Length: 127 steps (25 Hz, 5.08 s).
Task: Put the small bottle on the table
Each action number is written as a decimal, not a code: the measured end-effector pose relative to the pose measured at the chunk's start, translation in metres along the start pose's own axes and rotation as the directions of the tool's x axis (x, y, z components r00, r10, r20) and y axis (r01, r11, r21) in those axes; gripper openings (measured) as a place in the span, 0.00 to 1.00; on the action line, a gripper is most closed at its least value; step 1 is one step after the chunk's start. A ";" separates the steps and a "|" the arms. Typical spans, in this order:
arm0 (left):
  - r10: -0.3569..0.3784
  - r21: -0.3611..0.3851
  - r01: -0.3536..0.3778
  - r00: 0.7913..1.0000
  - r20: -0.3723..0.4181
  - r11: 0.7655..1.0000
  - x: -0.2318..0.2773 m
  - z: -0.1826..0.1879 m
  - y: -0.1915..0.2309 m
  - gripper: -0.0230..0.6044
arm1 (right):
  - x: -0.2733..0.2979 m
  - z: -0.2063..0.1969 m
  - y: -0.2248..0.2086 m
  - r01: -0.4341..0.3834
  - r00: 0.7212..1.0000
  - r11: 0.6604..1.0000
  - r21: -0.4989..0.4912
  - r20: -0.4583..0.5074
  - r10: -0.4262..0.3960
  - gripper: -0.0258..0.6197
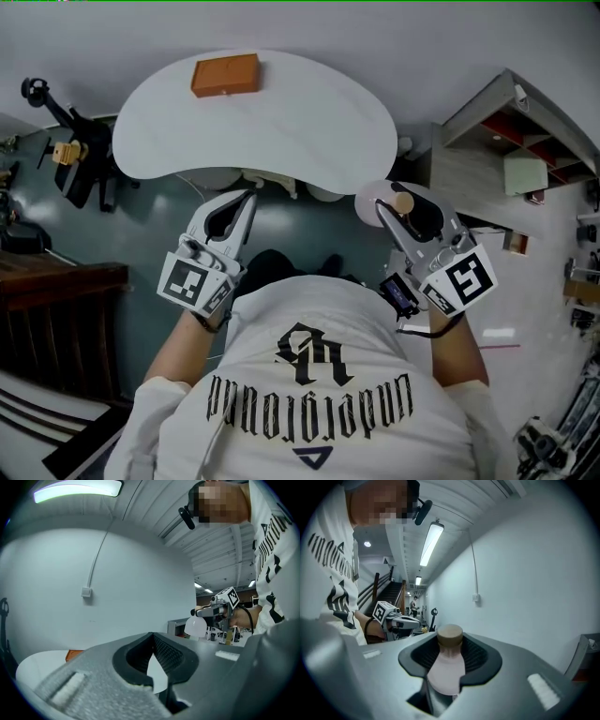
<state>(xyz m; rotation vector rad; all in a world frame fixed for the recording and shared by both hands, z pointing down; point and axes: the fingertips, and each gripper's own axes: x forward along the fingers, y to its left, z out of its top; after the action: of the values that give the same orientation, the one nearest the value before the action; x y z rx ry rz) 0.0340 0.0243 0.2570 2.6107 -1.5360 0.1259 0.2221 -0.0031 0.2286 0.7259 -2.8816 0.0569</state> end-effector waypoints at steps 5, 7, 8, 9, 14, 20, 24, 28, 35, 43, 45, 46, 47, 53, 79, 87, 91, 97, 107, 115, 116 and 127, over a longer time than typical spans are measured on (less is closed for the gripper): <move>0.037 -0.016 -0.037 0.999 -0.009 0.999 0.006 -0.011 0.011 0.05 | 0.020 -0.009 -0.015 -0.028 1.000 1.000 0.007 -0.012 0.028 0.25; 0.044 -0.012 -0.045 0.999 -0.007 0.999 0.010 -0.014 0.020 0.05 | 0.031 -0.015 -0.020 -0.034 0.999 0.999 0.009 -0.023 0.034 0.25; 0.045 -0.012 -0.045 0.999 -0.007 0.999 0.014 -0.015 0.025 0.05 | 0.037 -0.018 -0.023 -0.034 0.999 0.999 0.011 -0.030 0.034 0.25; 0.043 -0.013 -0.043 0.999 -0.007 0.999 0.018 -0.016 0.031 0.05 | 0.043 -0.021 -0.027 -0.030 0.999 0.999 0.013 -0.036 0.031 0.25; 0.010 -0.021 -0.011 1.000 -0.021 1.000 0.045 -0.022 0.065 0.05 | 0.081 -0.032 -0.046 -0.007 0.998 1.000 0.031 -0.060 0.009 0.25; -0.045 -0.034 0.043 0.998 -0.050 0.998 0.081 -0.033 0.108 0.05 | 0.129 -0.050 -0.073 0.029 0.995 0.998 0.048 -0.092 -0.025 0.25; -0.073 -0.055 0.069 0.994 -0.086 0.996 0.106 -0.053 0.137 0.05 | 0.164 -0.069 -0.090 0.043 0.992 0.997 0.061 -0.120 -0.036 0.25; -0.092 -0.093 0.081 0.988 -0.122 0.992 0.124 -0.068 0.158 0.05 | 0.191 -0.088 -0.103 0.047 0.986 0.996 0.071 -0.160 -0.035 0.25; -0.120 -0.117 0.100 0.976 -0.183 0.988 0.149 -0.108 0.193 0.05 | 0.239 -0.125 -0.121 0.047 0.979 0.995 0.086 -0.204 -0.029 0.25; -0.149 -0.155 0.116 0.965 -0.217 0.981 0.167 -0.135 0.217 0.05 | 0.281 -0.154 -0.132 0.043 0.969 0.996 0.082 -0.246 -0.021 0.25; -0.153 -0.155 0.120 0.964 -0.219 0.981 0.169 -0.141 0.222 0.05 | 0.290 -0.163 -0.131 0.037 0.968 0.996 0.079 -0.252 -0.016 0.25; -0.155 -0.155 0.122 0.963 -0.223 0.980 0.170 -0.144 0.225 0.05 | 0.295 -0.167 -0.131 0.035 0.967 0.996 0.077 -0.256 -0.014 0.25; -0.156 -0.156 0.122 0.961 -0.227 0.980 0.172 -0.146 0.227 0.05 | 0.299 -0.171 -0.131 0.034 0.965 0.996 0.077 -0.260 -0.013 0.25; -0.160 -0.172 0.120 0.957 -0.240 0.978 0.183 -0.162 0.239 0.05 | 0.316 -0.200 -0.141 0.035 0.955 0.996 0.086 -0.296 -0.008 0.25; -0.199 -0.194 0.145 0.935 -0.293 0.970 0.225 -0.211 0.261 0.05 | 0.367 -0.290 -0.183 0.046 0.921 0.997 0.068 -0.389 -0.016 0.25; -0.216 -0.205 0.157 0.928 -0.305 0.966 0.232 -0.223 0.265 0.05 | 0.382 -0.314 -0.192 0.038 0.905 0.998 0.051 -0.425 -0.012 0.25; -0.225 -0.203 0.166 0.921 -0.317 0.965 0.235 -0.227 0.266 0.05 | 0.387 -0.325 -0.192 0.039 0.899 0.998 0.057 -0.437 -0.010 0.25; -0.222 -0.197 0.165 0.922 -0.318 0.966 0.240 -0.234 0.271 0.05 | 0.393 -0.335 -0.195 0.044 0.895 0.997 0.059 -0.447 -0.013 0.25; -0.235 -0.226 0.165 0.913 -0.334 0.960 0.242 -0.248 0.264 0.05 | 0.397 -0.345 -0.201 0.061 0.897 0.996 0.069 -0.441 -0.025 0.25; -0.245 -0.237 0.171 0.910 -0.334 0.956 0.250 -0.249 0.259 0.05 | 0.397 -0.350 -0.203 0.075 0.904 0.995 0.069 -0.426 -0.038 0.25; -0.245 -0.238 0.170 0.910 -0.335 0.956 0.250 -0.249 0.259 0.05 | 0.397 -0.350 -0.203 0.075 0.905 0.995 0.067 -0.424 -0.040 0.25; -0.273 -0.269 0.185 0.899 -0.343 0.945 0.251 -0.253 0.247 0.05 | 0.401 -0.348 -0.194 0.039 0.910 0.999 0.002 -0.414 -0.035 0.25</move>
<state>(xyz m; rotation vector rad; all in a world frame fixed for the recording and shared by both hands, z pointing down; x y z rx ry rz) -0.0645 -0.2778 0.5520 2.3843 -1.0378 0.3795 0.0201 -0.3340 0.6393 0.6749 -2.4622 0.1970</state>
